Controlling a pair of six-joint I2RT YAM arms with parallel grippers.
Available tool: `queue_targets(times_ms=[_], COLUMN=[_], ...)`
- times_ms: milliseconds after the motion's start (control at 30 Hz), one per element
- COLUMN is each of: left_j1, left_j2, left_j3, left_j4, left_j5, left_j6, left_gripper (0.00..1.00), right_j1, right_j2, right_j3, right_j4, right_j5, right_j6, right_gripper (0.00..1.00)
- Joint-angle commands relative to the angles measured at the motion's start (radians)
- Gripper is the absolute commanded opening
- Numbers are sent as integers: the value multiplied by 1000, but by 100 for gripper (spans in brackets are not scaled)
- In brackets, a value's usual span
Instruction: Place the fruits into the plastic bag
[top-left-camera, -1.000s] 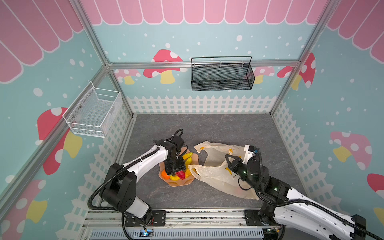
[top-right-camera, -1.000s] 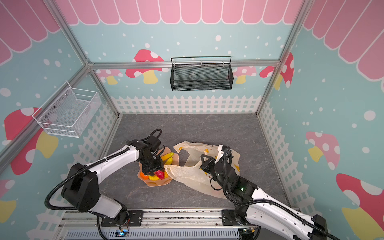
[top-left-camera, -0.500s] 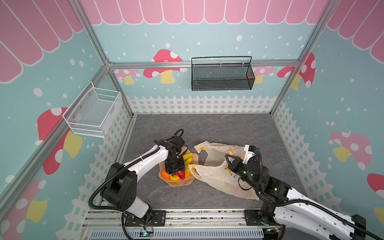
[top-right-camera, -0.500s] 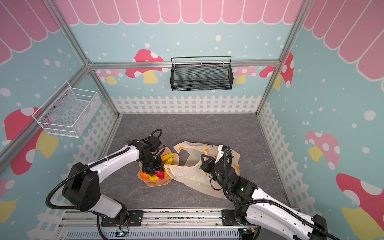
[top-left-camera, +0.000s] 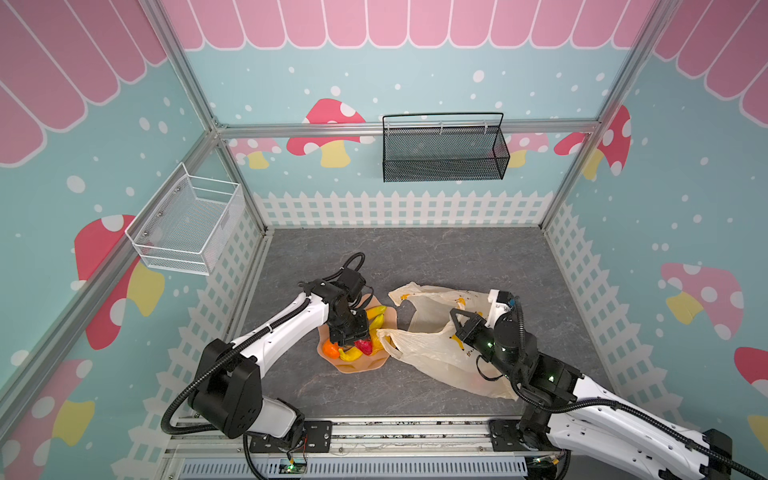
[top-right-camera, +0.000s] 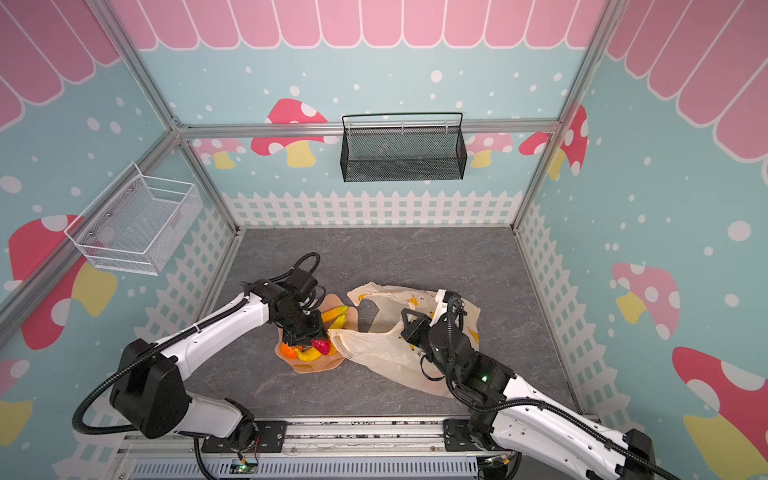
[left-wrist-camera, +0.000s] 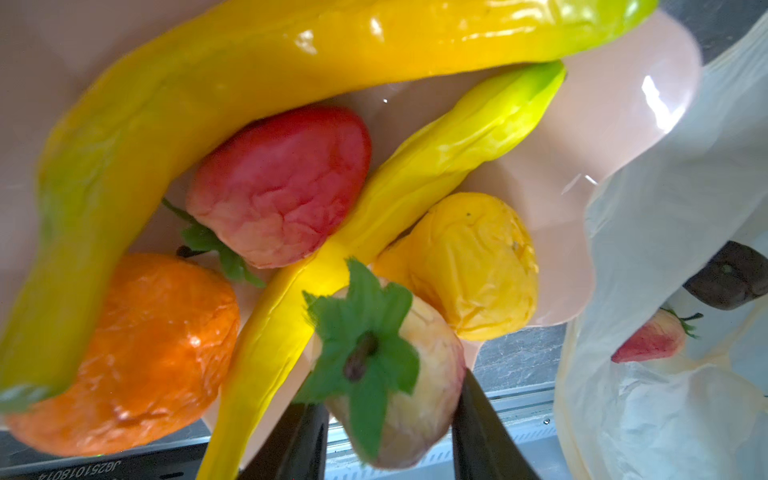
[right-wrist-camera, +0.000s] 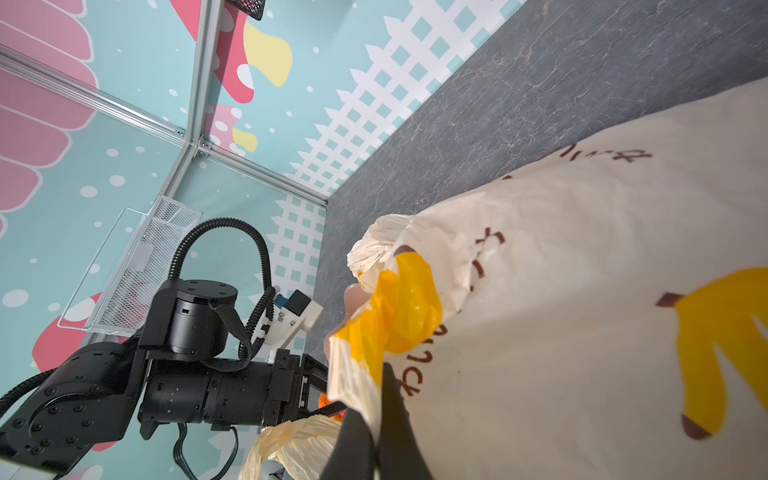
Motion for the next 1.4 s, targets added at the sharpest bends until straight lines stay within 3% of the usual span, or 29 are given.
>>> queue_targets(times_ms=[0, 267, 600, 833, 967, 1367], left_j1=[-1, 9, 19, 18, 12, -90], left_j2=[-43, -75, -64, -59, -42, -31], left_j3=[53, 130, 190, 223, 241, 254], left_j4=[-3, -11, -13, 0, 35, 78], left_j5=[-16, -74, -69, -34, 44, 100], left_j6=[44, 122, 257, 391, 434, 586], left_gripper=[34, 32, 28, 23, 20, 15], right_j1=[-3, -2, -3, -3, -3, -3], right_j2=[-3, 2, 5, 1, -12, -6], right_j3=[-8, -4, 2, 2, -2, 4], right_j4=[-3, 2, 1, 0, -4, -11], right_j5=[12, 11, 11, 7, 17, 18], right_j6=[10, 4, 0, -2, -1, -5], right_gripper=[0, 0, 0, 0, 0, 0])
